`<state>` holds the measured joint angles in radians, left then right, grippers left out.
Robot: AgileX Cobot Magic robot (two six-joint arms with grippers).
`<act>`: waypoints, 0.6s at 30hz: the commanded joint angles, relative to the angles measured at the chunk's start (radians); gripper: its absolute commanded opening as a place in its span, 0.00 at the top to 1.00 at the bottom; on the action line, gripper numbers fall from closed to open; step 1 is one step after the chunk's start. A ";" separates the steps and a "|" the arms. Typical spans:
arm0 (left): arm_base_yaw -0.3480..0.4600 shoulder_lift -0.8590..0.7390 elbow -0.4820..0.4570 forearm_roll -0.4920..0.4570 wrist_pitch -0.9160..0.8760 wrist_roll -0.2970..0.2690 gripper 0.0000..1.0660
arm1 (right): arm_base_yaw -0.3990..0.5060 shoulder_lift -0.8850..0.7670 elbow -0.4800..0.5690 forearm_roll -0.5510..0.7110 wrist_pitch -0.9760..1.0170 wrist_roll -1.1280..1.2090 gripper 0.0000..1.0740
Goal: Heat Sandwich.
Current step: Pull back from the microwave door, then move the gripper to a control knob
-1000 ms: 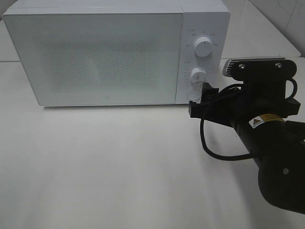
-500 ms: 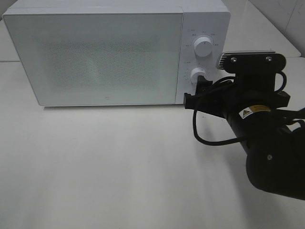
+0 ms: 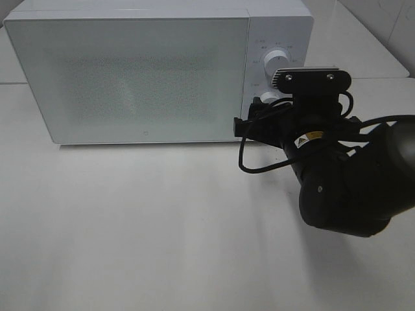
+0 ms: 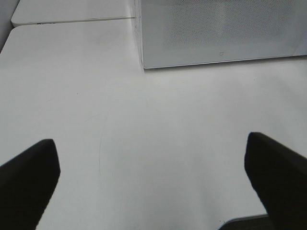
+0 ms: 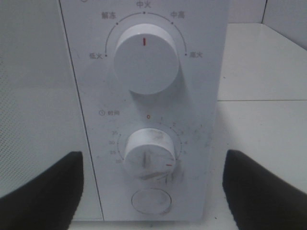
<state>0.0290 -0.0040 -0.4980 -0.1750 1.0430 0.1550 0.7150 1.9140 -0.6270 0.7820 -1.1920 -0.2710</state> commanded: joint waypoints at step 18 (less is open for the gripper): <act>0.003 -0.027 0.003 -0.001 -0.012 -0.008 0.03 | -0.087 0.146 -0.164 -0.094 0.051 0.011 0.29</act>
<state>0.0290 -0.0040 -0.4980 -0.1750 1.0430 0.1530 0.6360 2.0590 -0.7770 0.7010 -1.1460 -0.2610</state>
